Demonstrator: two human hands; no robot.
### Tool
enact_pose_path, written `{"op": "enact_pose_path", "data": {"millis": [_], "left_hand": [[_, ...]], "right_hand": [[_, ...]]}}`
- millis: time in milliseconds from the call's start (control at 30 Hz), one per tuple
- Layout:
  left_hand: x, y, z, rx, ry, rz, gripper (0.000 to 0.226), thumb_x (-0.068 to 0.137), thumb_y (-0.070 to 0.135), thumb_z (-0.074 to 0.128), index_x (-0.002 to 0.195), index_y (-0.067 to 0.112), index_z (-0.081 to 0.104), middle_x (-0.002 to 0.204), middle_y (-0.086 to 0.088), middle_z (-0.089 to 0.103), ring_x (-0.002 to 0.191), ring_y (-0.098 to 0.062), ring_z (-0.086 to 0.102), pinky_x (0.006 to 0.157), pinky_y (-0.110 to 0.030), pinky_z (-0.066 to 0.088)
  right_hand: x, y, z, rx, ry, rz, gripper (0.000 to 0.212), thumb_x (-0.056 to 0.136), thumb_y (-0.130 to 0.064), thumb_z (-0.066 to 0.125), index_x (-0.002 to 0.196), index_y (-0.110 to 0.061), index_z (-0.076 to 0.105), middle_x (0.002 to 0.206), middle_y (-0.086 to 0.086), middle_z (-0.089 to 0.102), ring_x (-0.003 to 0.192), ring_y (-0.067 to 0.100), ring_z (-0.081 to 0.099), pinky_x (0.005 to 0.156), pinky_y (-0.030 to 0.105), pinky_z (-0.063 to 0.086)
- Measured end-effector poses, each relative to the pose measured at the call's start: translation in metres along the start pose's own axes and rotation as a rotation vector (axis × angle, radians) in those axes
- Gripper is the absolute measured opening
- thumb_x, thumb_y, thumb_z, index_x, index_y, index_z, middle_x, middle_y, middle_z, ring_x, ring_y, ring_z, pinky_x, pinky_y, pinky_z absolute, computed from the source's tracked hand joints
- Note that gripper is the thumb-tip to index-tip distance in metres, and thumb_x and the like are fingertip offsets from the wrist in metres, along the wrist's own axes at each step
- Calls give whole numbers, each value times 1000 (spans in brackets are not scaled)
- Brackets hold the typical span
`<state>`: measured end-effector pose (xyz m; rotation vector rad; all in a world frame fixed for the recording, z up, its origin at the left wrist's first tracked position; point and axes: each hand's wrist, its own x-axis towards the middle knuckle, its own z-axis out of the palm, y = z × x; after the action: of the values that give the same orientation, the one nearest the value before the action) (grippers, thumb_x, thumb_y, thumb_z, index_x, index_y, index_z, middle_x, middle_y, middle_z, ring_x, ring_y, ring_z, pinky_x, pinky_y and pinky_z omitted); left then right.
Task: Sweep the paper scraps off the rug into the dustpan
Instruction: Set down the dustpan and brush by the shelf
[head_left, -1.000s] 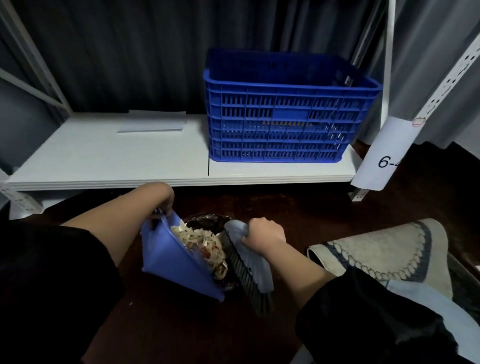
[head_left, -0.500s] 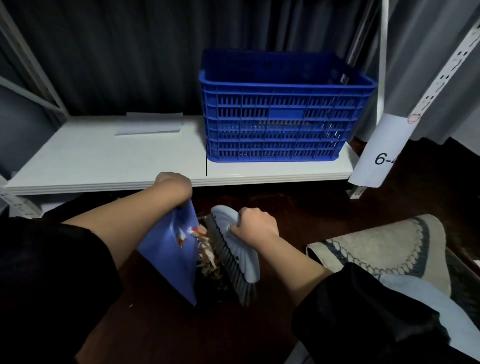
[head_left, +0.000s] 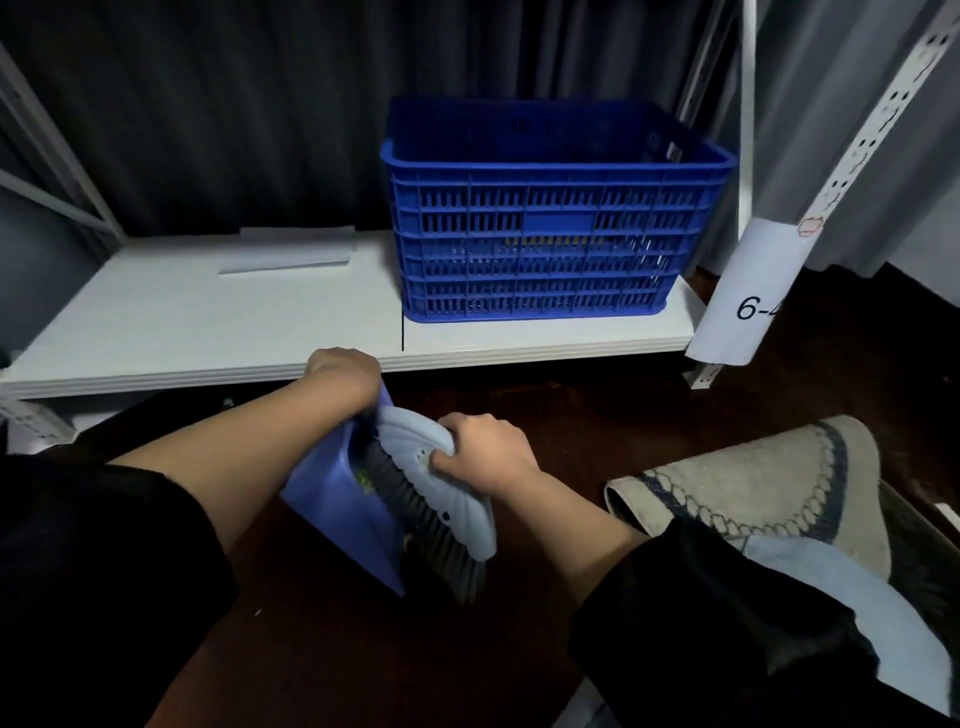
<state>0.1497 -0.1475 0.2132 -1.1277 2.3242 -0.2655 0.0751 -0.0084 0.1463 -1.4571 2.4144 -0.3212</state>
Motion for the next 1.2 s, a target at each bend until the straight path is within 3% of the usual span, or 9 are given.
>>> {"op": "enact_pose_path", "data": {"millis": [333, 567, 767, 900, 1100, 1200], "left_hand": [[-2, -11, 8, 14, -8, -20, 44, 84, 20, 63, 127, 15, 54, 129, 0, 59, 120, -17, 58, 91, -28, 48], [2, 15, 7, 132, 95, 66, 45, 93, 17, 54, 137, 14, 46, 139, -2, 52, 127, -21, 52, 97, -32, 46], [3, 33, 11, 304, 236, 128, 55, 95, 11, 47, 147, 5, 28, 140, -2, 50, 126, -21, 53, 93, -30, 48], [5, 29, 7, 327, 164, 87, 46, 92, 9, 50, 137, 9, 46, 132, -4, 58, 117, -24, 61, 91, -33, 53], [4, 9, -8, 129, 60, 38, 41, 92, 17, 57, 132, 14, 54, 138, 3, 53, 128, -17, 52, 98, -34, 49], [10, -16, -9, 21, -87, -76, 21, 82, 20, 67, 102, 17, 69, 104, 8, 68, 107, -8, 64, 91, -25, 50]], "right_hand": [[0, 18, 1, -77, 11, 143, 37, 86, -40, 55, 109, -12, 61, 110, 11, 65, 100, 33, 62, 70, 32, 39], [-1, 6, 6, -65, -11, 59, 41, 82, -44, 56, 114, -19, 60, 111, 10, 65, 101, 34, 61, 72, 34, 42], [0, 10, 5, -104, 15, 128, 36, 85, -38, 55, 109, -13, 61, 111, 10, 65, 101, 32, 62, 70, 32, 40], [-2, 16, 4, -117, 4, 156, 37, 85, -38, 57, 110, -12, 62, 113, 10, 65, 103, 32, 62, 70, 31, 39], [-3, 23, 1, -93, 13, 201, 38, 87, -41, 58, 112, -12, 61, 113, 10, 64, 104, 32, 61, 71, 31, 39], [-6, 32, -4, -70, 44, 238, 37, 88, -41, 55, 111, -11, 59, 113, 10, 64, 103, 32, 61, 72, 31, 41]]}}
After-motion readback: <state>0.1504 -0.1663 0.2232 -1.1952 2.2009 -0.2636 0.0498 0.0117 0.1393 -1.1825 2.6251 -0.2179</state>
